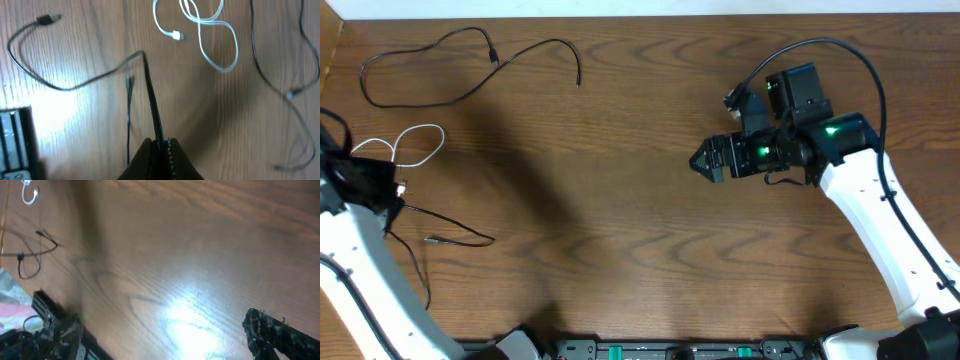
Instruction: Untangle cables
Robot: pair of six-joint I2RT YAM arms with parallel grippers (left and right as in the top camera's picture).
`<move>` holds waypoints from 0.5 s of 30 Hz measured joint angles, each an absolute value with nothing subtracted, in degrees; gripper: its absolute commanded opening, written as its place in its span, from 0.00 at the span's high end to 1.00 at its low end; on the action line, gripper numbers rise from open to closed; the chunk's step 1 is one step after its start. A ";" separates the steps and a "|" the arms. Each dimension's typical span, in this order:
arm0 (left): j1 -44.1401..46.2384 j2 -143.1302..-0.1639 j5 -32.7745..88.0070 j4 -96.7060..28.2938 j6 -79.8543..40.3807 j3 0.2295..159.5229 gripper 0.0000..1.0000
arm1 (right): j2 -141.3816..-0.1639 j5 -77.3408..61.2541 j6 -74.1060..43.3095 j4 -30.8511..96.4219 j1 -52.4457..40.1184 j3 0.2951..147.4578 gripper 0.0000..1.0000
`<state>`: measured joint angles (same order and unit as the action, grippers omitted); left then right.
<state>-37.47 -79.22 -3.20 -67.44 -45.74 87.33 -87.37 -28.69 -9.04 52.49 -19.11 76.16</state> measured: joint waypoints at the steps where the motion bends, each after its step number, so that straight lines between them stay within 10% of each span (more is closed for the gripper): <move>1: -38.28 -79.99 -3.33 -66.52 -46.52 87.33 0.93 | -87.37 -28.67 -9.04 52.66 -19.46 76.16 0.01; 15: -42.02 -87.05 -28.97 -46.70 -26.00 87.22 0.92 | -87.37 -25.96 -9.23 49.43 -23.94 76.16 0.01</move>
